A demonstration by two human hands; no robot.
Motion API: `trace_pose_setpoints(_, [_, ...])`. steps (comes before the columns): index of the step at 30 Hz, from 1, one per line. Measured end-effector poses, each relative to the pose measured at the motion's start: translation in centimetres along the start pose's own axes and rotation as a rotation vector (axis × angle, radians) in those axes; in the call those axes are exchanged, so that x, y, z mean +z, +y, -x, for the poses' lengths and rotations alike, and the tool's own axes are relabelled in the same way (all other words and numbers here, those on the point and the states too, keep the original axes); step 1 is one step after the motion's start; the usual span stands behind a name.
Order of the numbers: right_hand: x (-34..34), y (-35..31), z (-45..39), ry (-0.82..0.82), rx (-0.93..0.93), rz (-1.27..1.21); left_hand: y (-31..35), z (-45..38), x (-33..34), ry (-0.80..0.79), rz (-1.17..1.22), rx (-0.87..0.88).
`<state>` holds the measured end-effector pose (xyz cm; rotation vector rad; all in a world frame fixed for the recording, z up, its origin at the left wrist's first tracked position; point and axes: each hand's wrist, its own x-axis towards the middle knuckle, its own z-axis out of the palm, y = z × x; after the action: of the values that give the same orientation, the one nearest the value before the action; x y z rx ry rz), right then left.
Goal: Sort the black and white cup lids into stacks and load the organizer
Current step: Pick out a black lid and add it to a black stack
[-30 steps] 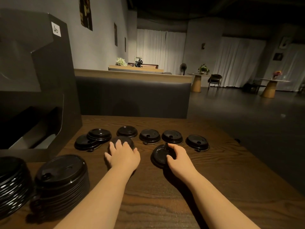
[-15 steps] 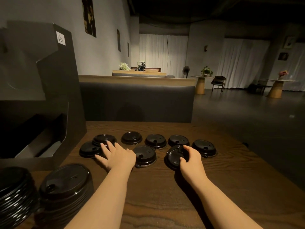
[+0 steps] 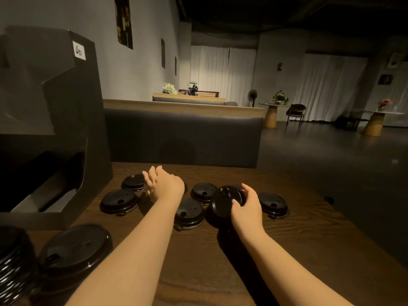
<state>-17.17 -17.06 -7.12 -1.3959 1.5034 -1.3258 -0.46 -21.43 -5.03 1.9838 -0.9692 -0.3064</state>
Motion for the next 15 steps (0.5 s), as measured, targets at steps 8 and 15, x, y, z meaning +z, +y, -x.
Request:
trace_pose_setpoints(8, [2.1, 0.1, -0.8, -0.01, 0.003, -0.182, -2.2, -0.1, 2.2, -0.508, -0.506, 0.284])
trace_pose_setpoints(15, [1.2, 1.2, -1.0, 0.025, 0.018, -0.131, -2.0, -0.1, 0.5, -0.116, -0.444, 0.226])
